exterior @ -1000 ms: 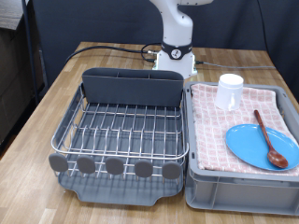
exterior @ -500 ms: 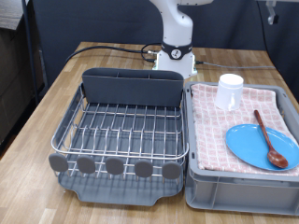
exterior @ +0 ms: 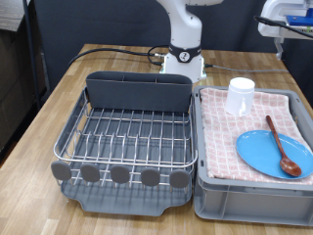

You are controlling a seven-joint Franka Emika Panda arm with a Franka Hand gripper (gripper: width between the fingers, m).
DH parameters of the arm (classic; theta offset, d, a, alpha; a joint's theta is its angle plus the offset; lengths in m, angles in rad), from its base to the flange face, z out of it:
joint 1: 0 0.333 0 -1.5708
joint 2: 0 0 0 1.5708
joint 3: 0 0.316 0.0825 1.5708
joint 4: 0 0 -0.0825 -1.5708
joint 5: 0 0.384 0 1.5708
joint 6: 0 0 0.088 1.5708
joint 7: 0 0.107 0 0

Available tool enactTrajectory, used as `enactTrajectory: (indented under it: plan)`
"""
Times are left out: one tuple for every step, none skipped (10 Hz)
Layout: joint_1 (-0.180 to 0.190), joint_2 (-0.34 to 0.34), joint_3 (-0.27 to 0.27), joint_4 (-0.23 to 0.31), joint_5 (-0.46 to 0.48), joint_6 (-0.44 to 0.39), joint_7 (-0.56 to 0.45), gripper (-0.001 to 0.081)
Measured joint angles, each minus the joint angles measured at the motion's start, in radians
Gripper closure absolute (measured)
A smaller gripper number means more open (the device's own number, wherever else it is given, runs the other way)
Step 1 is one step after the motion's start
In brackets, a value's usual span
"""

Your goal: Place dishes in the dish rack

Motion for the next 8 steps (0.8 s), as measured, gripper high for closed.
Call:
enactTrajectory:
  plan:
    - [0.000,0.005,0.000,-0.016,-0.014,0.055,0.000,0.0004]
    - [0.000,0.015,0.001,-0.035,-0.035,0.111,0.004,0.0004]
    - [0.000,0.027,0.003,-0.050,-0.052,0.157,0.012,0.0004]
    - [0.001,0.040,0.007,-0.063,-0.066,0.189,0.029,0.0004]
    - [0.002,0.050,0.010,-0.071,-0.098,0.200,0.064,0.0004]
    - [0.003,0.059,0.014,-0.080,-0.126,0.201,0.107,0.0004]
    - [0.004,0.065,0.017,-0.094,-0.150,0.214,0.146,0.0004]
    - [0.005,0.074,0.018,-0.113,-0.171,0.248,0.175,0.0004]
